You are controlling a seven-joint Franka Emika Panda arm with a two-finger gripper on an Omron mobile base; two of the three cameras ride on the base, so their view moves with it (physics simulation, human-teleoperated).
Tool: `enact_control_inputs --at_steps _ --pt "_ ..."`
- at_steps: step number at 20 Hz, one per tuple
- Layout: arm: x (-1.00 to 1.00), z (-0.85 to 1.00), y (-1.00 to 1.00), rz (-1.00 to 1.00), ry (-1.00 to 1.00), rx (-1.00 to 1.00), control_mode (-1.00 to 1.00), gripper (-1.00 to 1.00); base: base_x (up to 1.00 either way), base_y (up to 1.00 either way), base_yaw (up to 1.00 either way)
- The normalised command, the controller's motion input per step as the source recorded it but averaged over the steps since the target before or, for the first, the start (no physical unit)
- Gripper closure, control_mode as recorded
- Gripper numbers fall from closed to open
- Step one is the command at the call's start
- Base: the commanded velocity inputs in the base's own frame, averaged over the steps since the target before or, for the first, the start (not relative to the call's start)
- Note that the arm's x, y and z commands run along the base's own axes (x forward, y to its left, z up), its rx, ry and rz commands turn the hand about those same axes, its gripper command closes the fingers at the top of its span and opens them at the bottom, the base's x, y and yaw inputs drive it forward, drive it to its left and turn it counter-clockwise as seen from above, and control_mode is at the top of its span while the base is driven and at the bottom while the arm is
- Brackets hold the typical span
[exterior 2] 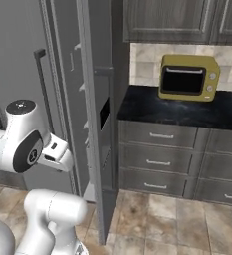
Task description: Take the bottled waters from the counter and place them in the freezer to freeze. Close the freezer door after placing the bottles.
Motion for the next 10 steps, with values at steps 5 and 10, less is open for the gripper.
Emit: enact_control_inputs --at_steps 5,10 --pt "0.0 0.0 0.0 0.0 0.0 0.0 1.0 -1.0 0.33 0.0 -0.21" --pt "0.0 0.0 0.0 0.0 0.0 0.0 1.0 -1.0 0.47 0.0 -0.12"
